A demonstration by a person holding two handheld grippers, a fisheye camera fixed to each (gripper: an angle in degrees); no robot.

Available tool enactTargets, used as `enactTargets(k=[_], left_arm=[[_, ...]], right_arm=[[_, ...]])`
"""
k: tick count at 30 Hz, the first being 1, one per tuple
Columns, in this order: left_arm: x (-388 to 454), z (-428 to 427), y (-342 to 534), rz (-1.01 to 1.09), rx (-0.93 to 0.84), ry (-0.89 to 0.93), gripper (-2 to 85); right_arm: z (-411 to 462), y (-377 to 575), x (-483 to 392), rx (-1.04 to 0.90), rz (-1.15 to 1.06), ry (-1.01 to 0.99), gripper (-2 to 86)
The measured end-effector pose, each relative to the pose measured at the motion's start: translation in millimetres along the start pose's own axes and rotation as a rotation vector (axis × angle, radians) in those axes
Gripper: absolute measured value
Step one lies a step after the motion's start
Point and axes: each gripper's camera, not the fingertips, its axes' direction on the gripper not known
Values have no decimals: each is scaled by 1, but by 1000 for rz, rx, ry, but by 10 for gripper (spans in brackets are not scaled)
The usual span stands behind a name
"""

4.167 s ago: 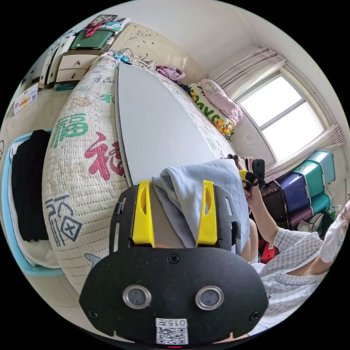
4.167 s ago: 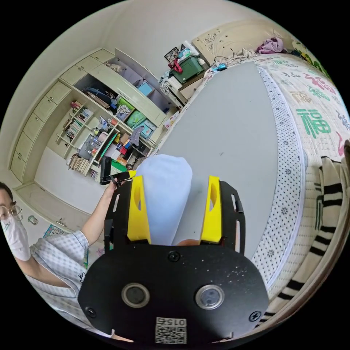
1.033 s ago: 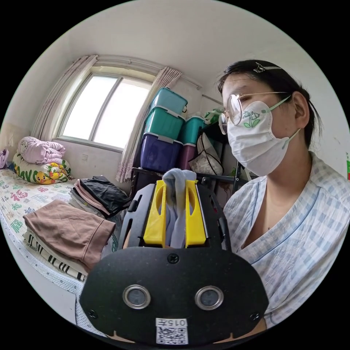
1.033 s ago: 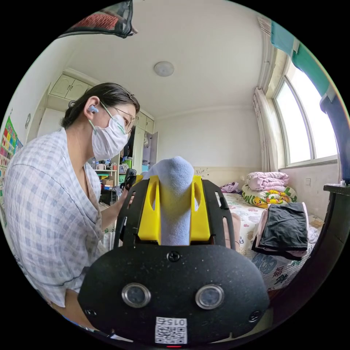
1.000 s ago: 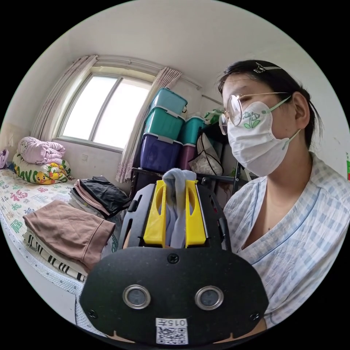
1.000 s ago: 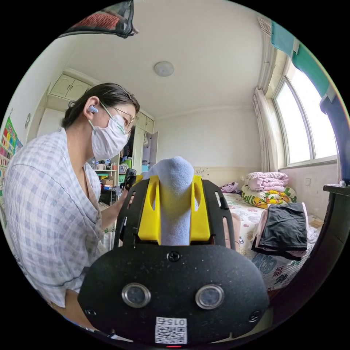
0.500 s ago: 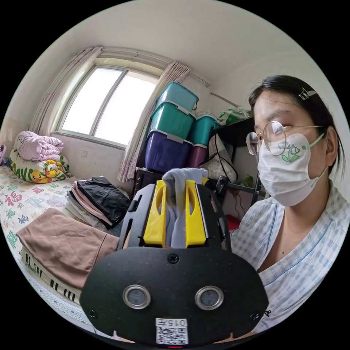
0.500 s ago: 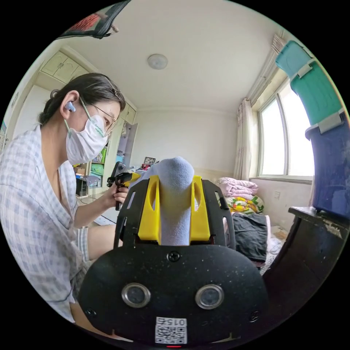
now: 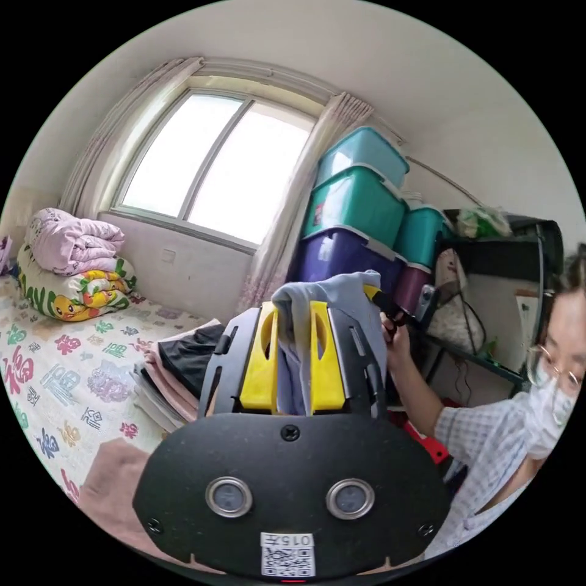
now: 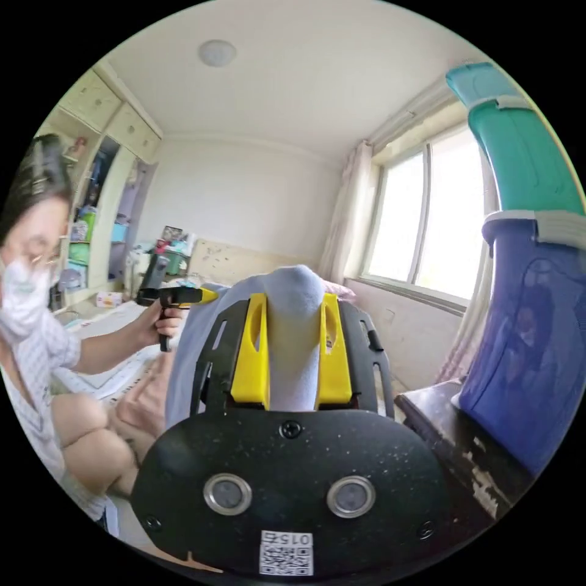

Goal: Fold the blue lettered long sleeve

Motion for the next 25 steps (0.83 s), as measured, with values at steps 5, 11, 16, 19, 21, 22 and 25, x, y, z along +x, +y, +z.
enactTargets(k=[5, 11, 16, 19, 21, 22, 25], left_arm=[[-154, 121, -2, -181, -222, -440, 82], [-174, 98, 69, -147, -261, -348, 65], [-155, -14, 124, -233, -253, -337, 70], [-140, -80, 158, -331, -209, -391, 71], [-128, -115, 180, -395, -192, -446, 71], [-121, -137, 195, -440, -163, -485, 71], [-108, -183, 230, -549, -109, -570, 71]], right_arm=[[250, 1, 77, -349, 167, 323, 70], [438, 84, 71, -760, 197, 300, -3], [424, 69, 68, -716, 170, 349, -7], [378, 40, 56, -636, 177, 313, -6], [335, 21, 29, -539, 142, 209, -5], [306, 12, 4, -484, 108, 122, -5], [236, 3, -72, -397, 55, -107, -5]])
